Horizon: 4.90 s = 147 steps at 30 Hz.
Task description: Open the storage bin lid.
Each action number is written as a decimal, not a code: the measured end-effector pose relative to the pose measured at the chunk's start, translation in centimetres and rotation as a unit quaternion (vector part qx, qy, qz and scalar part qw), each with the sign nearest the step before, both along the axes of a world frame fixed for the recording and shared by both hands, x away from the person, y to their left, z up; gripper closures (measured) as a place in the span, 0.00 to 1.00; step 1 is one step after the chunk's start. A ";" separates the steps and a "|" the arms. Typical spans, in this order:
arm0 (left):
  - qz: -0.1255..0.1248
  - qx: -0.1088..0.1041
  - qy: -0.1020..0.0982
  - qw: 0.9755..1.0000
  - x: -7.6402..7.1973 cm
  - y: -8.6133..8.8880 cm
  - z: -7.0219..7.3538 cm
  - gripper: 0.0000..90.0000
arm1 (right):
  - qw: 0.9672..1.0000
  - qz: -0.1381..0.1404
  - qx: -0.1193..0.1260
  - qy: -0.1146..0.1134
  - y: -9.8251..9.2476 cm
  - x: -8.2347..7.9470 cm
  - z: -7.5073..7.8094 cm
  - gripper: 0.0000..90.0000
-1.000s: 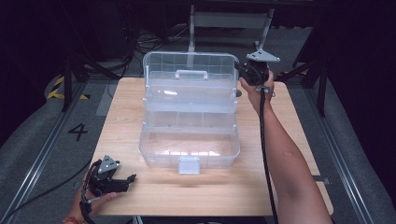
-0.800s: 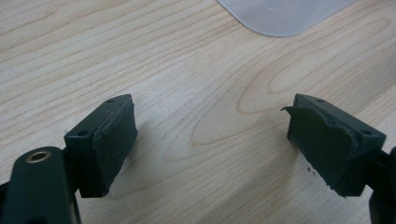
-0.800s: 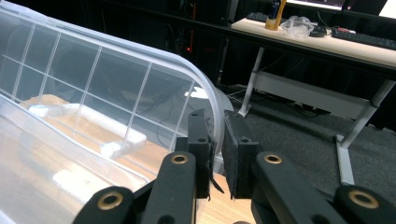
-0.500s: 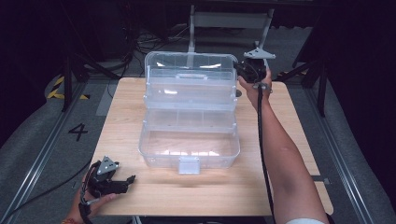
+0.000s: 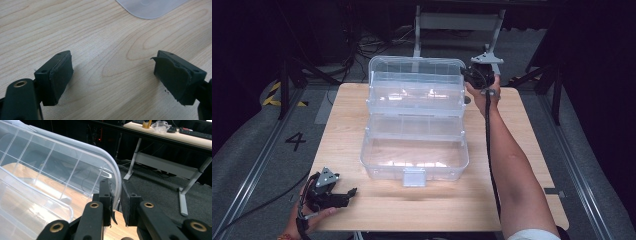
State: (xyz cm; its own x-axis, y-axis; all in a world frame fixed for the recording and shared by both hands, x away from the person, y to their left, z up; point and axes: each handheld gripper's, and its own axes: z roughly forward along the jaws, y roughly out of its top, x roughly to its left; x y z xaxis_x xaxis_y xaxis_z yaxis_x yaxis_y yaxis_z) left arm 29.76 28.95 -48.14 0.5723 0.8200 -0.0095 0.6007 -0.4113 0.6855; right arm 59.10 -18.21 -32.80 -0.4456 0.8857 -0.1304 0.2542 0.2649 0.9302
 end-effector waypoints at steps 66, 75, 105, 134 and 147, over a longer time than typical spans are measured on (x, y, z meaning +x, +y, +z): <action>-0.004 0.001 -0.003 1.000 0.3 -0.2 0.0 0.17 | 0.997 0.020 -0.012 0.075 -0.9 0.8 -2.8 0.92; -0.006 0.000 -0.002 1.000 0.3 -0.1 0.0 0.17 | 0.997 0.027 -0.029 0.071 -1.0 -0.3 -2.2 0.92; -0.009 0.005 -0.001 1.000 0.3 0.0 0.0 0.17 | 0.991 0.085 -0.094 0.046 -2.6 -5.8 -1.1 0.90; -0.010 0.005 -0.001 1.000 0.2 0.1 0.0 0.17 | 0.985 0.120 -0.111 0.053 -4.0 -10.4 -2.4 0.73; -0.010 0.005 -0.001 1.000 0.2 0.1 0.0 0.17 | 0.985 0.123 -0.104 0.069 -5.4 -12.4 -4.0 0.57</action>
State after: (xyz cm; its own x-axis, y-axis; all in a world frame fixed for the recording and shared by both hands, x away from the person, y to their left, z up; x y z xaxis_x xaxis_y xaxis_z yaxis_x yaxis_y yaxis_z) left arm 30.01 29.01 -48.11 0.5881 0.8088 -0.0009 0.5916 -0.4295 0.6823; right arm 46.74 -23.63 -36.84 -0.6691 0.7096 -0.2206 0.2789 0.5150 0.8106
